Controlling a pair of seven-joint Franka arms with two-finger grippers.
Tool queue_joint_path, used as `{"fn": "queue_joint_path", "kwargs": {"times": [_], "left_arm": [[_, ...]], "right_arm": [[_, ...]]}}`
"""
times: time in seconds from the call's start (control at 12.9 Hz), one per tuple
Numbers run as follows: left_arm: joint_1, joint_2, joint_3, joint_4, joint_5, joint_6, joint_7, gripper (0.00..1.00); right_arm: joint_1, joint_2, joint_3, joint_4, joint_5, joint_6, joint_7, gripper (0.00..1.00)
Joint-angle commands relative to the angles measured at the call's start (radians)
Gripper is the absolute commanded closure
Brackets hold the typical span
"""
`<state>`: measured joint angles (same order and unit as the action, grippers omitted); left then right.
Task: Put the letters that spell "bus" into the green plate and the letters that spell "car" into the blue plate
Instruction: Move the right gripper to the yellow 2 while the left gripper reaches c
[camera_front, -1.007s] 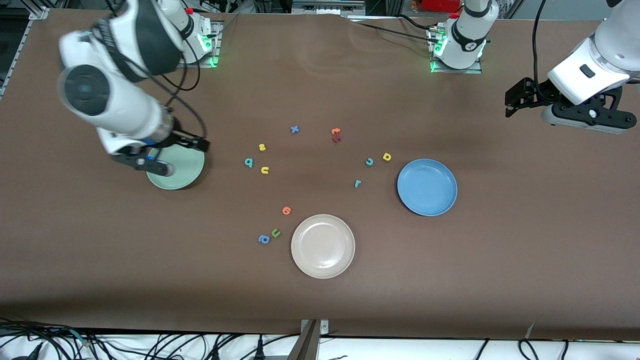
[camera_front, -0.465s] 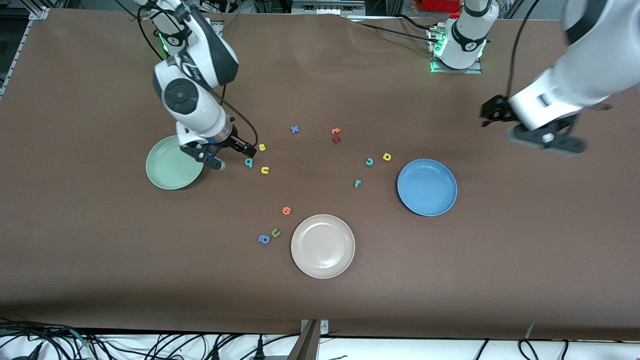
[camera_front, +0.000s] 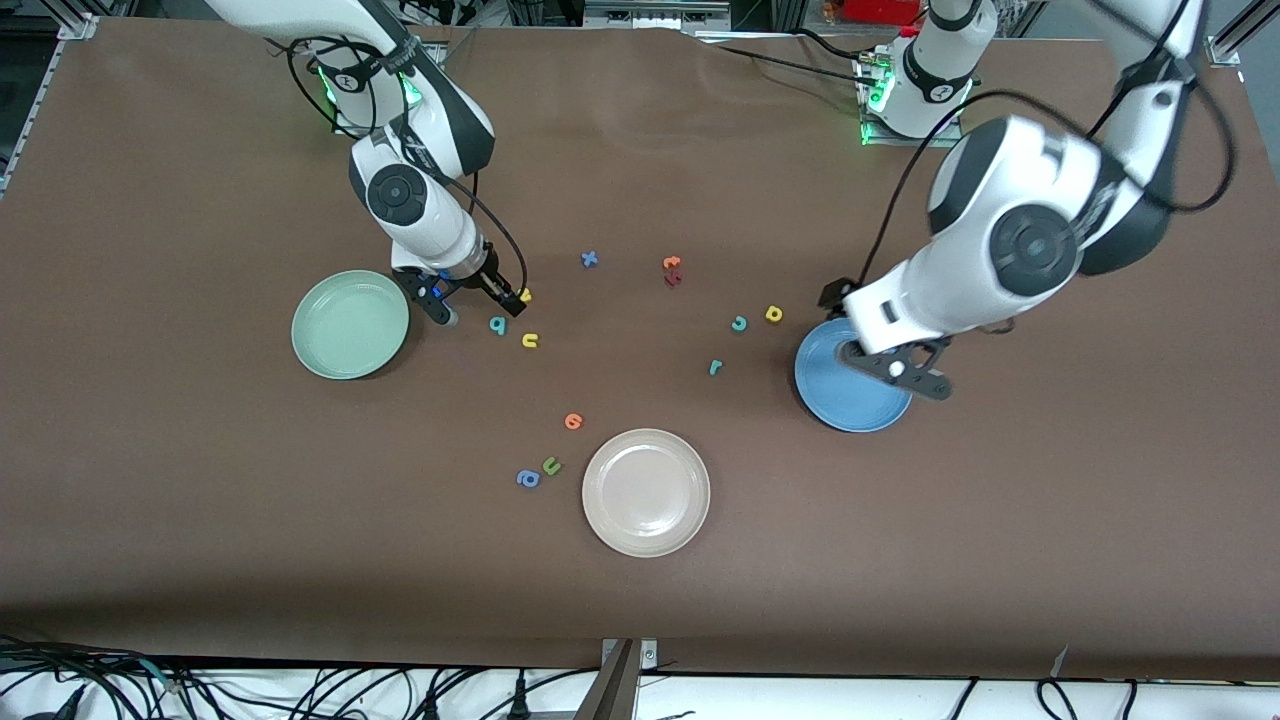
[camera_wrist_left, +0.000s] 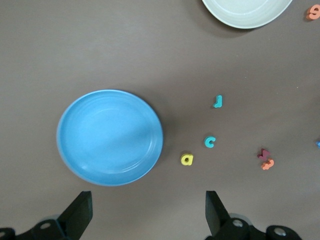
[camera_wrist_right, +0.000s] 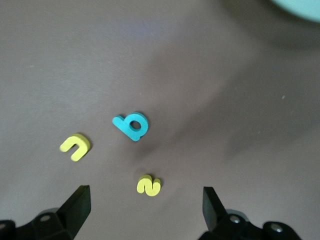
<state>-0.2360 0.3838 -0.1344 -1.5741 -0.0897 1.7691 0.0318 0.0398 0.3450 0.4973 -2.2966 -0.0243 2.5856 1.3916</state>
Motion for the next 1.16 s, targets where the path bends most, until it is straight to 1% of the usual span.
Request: {"fn": "queue_joint_path", "kwargs": {"times": [0.0,0.15,0.23,0.39,0.46,0.54,0.62,0.7,0.77,0.93,1.08], "left_arm": [[-0.063,0.040,0.009,-0.044,-0.019,0.094,0.007,0.08],[-0.094,0.043,0.007,-0.156,-0.019,0.258,-0.003,0.12],[-0.124,0.046,0.009,-0.208,-0.021,0.324,-0.009,0.12],[-0.147,0.059,0.007,-0.276,-0.019,0.416,-0.016,0.14],[-0.175,0.073,0.009,-0.311,-0.018,0.473,-0.009,0.16],[-0.184,0.096,0.007,-0.332,-0.016,0.525,0.000,0.16],[-0.201,0.105,0.000,-0.354,-0.016,0.553,0.000,0.15],[-0.216,0.113,-0.007,-0.368,-0.013,0.579,0.000,0.15],[-0.223,0.121,-0.008,-0.386,-0.005,0.611,0.000,0.15],[-0.235,0.132,-0.017,-0.443,-0.004,0.708,0.017,0.16],[-0.238,0.139,-0.017,-0.460,-0.002,0.728,0.030,0.18]], "right_arm": [[-0.011,0.052,0.012,-0.014,0.010,0.085,0.082,0.01],[-0.002,0.081,0.014,-0.014,0.010,0.122,0.118,0.01],[0.023,0.083,0.012,-0.014,0.010,0.136,0.148,0.01],[0.044,0.095,0.012,-0.014,0.009,0.156,0.194,0.01],[0.046,0.097,0.012,-0.014,0.009,0.156,0.195,0.02],[0.049,0.101,0.010,-0.014,0.009,0.156,0.195,0.07],[0.049,0.101,0.010,-0.015,0.007,0.156,0.193,0.09],[0.049,0.101,0.009,-0.017,0.001,0.156,0.191,0.14],[0.049,0.100,0.006,-0.021,-0.008,0.156,0.188,0.16],[0.049,0.100,0.001,-0.027,-0.034,0.156,0.185,0.17],[0.049,0.100,-0.009,-0.037,-0.063,0.156,0.185,0.19]]}}
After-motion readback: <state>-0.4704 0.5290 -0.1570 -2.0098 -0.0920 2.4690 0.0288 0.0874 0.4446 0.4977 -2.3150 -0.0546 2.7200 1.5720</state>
